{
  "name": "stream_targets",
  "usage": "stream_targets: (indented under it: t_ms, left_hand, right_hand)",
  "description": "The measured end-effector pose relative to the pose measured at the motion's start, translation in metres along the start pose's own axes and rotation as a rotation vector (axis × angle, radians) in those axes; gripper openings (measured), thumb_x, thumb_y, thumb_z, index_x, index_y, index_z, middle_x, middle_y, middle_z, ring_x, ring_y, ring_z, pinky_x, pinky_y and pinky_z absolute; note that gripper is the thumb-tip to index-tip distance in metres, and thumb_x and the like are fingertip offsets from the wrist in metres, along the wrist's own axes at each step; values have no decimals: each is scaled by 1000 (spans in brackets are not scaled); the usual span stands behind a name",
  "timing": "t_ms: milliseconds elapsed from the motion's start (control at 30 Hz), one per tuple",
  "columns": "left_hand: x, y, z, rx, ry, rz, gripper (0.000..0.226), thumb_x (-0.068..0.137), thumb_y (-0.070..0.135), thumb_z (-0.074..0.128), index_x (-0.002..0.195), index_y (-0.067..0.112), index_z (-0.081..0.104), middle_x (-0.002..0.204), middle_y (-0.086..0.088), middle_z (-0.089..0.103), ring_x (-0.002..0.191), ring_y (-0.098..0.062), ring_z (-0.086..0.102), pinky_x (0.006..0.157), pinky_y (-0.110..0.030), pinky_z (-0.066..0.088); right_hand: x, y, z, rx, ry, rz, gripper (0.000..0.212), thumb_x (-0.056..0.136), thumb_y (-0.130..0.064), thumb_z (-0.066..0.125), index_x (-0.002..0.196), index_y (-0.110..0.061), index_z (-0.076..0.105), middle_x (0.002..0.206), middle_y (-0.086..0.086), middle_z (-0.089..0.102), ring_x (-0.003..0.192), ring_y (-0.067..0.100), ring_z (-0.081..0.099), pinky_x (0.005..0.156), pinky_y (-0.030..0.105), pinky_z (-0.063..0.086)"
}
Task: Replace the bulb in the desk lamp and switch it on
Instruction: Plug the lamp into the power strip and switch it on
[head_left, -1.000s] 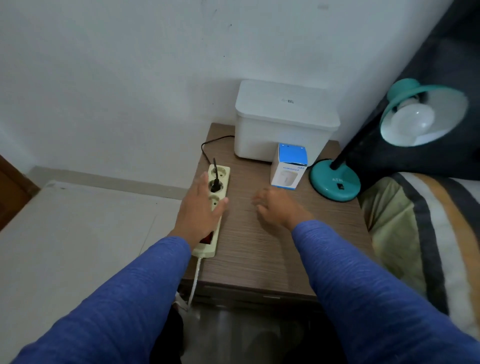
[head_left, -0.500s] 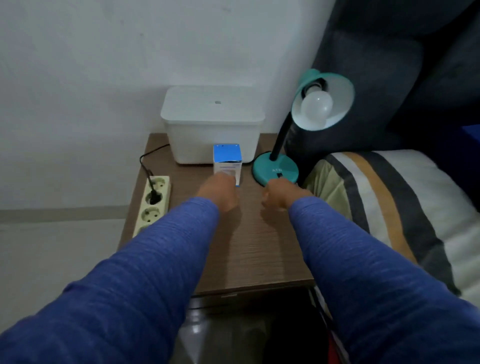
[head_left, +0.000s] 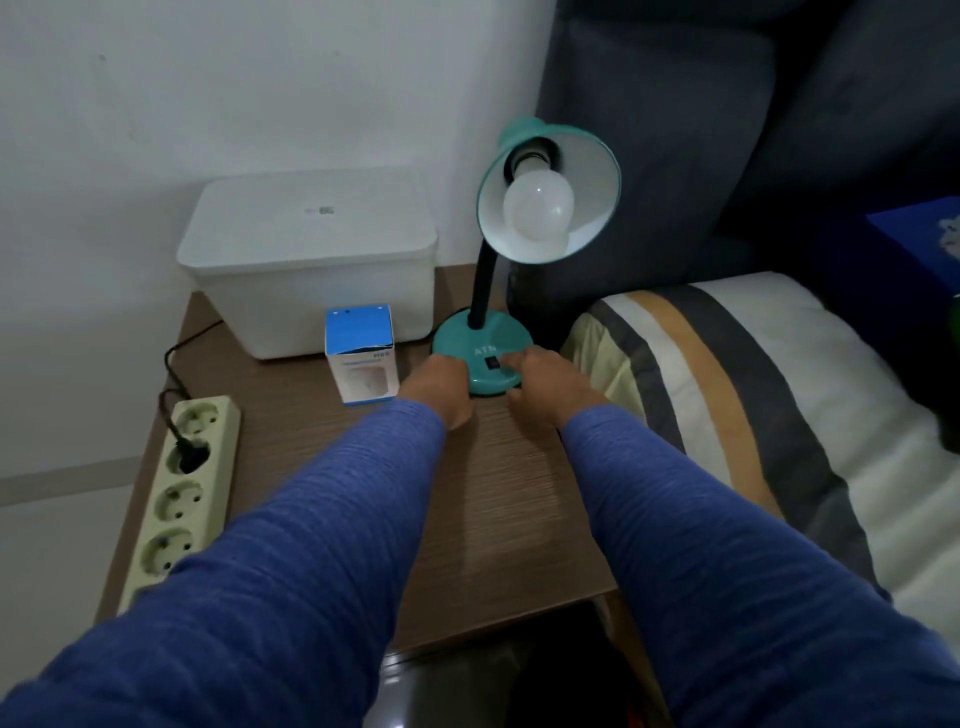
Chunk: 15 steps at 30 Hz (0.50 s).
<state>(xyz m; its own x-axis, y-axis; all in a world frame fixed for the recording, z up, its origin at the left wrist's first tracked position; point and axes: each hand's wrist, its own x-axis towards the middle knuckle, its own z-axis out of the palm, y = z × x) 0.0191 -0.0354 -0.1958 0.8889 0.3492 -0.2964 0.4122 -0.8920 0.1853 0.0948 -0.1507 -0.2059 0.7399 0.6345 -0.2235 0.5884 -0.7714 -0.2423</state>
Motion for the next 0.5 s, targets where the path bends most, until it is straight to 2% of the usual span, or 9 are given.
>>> stream_targets:
  t_ms: [67,167,367,500]
  left_hand:
    - [5,-2,7,3,8,26,52,93,23,50,140,6,37,142,-14,42,129,-30,44,106,-37,38]
    - [12,-5,15,0,63,46,52,91,22,54,138,5,40,143,-13,43,129,-30,44,106,-37,37]
    - [14,-7,24,-48,131,28,50,88,24,61,131,5,47,136,-14,51,125,-30,49,103,-36,41]
    - [14,-11,32,-113,172,6,46,79,18,70,119,6,51,120,-17,61,110,-34,59,92,-34,47]
  right_hand:
    - [2,5,7,34,17,-14,55,91,-18,50,144,-21,38,143,10,43,128,30,47,109,39,38]
    - [5,8,17,41,30,-33,56,91,-20,50,146,-23,35,143,9,38,127,29,45,109,39,38]
    - [9,7,28,116,119,-16,48,93,-20,48,141,-23,44,140,8,41,125,29,46,106,38,39]
    - [7,8,34,128,182,-5,45,92,-19,48,135,-29,52,133,8,47,119,31,51,100,37,45]
